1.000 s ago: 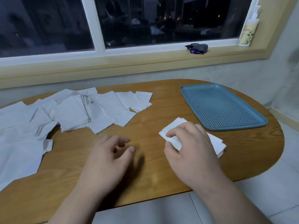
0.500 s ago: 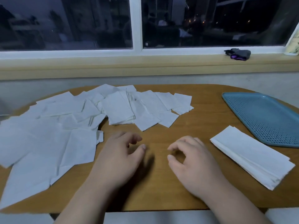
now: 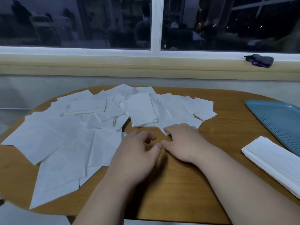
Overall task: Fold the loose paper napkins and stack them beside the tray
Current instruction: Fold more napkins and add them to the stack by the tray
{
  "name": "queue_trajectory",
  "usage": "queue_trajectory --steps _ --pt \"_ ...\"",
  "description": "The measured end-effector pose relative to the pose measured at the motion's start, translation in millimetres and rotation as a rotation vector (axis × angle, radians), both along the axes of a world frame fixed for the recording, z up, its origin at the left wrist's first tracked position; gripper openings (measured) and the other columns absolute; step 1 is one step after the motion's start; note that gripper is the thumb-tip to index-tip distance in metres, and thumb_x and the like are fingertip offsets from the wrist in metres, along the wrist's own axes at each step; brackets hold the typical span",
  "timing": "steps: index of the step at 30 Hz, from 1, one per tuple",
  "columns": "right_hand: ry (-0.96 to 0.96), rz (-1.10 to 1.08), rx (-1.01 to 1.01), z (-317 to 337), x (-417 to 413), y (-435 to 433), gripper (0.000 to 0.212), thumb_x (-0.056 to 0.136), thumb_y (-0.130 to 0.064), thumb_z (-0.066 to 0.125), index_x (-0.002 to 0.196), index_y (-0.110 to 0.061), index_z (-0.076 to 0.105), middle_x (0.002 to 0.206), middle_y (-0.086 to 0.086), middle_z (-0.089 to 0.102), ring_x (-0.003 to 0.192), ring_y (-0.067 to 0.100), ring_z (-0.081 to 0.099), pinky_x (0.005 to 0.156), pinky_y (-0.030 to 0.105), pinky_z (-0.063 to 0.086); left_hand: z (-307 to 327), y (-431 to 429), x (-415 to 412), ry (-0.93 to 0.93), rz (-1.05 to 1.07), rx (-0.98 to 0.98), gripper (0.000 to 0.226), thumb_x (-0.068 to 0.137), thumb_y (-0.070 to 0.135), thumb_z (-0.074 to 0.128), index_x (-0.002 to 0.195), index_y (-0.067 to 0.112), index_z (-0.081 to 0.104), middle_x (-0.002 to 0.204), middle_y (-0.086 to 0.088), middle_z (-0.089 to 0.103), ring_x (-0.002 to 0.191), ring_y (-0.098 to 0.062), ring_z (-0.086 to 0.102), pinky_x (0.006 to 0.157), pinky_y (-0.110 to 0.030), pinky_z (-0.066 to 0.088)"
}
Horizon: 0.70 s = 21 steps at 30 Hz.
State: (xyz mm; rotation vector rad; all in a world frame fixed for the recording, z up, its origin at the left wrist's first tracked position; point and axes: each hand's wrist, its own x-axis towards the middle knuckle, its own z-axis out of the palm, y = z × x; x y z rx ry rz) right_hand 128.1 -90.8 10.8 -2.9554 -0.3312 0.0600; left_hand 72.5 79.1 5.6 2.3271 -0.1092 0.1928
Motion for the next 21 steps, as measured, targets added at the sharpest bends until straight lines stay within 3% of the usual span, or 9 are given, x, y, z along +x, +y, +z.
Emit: queue_trajectory --steps 4,12,21 --pt "-0.057 0.011 -0.006 -8 -23 -8 0.041 0.095 -0.052 0.045 0.126 -0.028 0.058 0.126 -0.009 0.058 0.122 0.018 0.045 0.106 0.038 0.033 1 3 -2 0.003 -0.022 0.003 0.016 0.087 0.049 0.061 0.101 0.041 0.061 0.103 0.020 0.053 0.099 -0.002 0.054 0.088 -0.031 0.049" --pt "-0.093 0.021 0.168 -16 -104 -42 0.046 0.096 -0.052 0.049 0.139 -0.040 0.048 0.125 -0.029 0.045 0.124 -0.004 0.033 0.110 0.023 0.027 2 -1 -18 0.006 -0.148 0.119 0.024 0.089 0.049 0.061 0.111 0.042 0.061 0.109 0.024 0.049 0.111 0.001 0.046 0.092 -0.026 0.045" --pt "-0.085 0.095 0.203 -16 -130 -74 0.035 0.096 -0.050 0.054 0.129 -0.041 0.058 0.116 -0.030 0.046 0.120 -0.007 0.036 0.099 0.010 0.031 -9 -2 -41 -0.031 -0.325 0.332 0.035 0.087 0.049 0.068 0.120 0.044 0.059 0.120 0.029 0.044 0.118 0.007 0.034 0.092 -0.010 0.033"
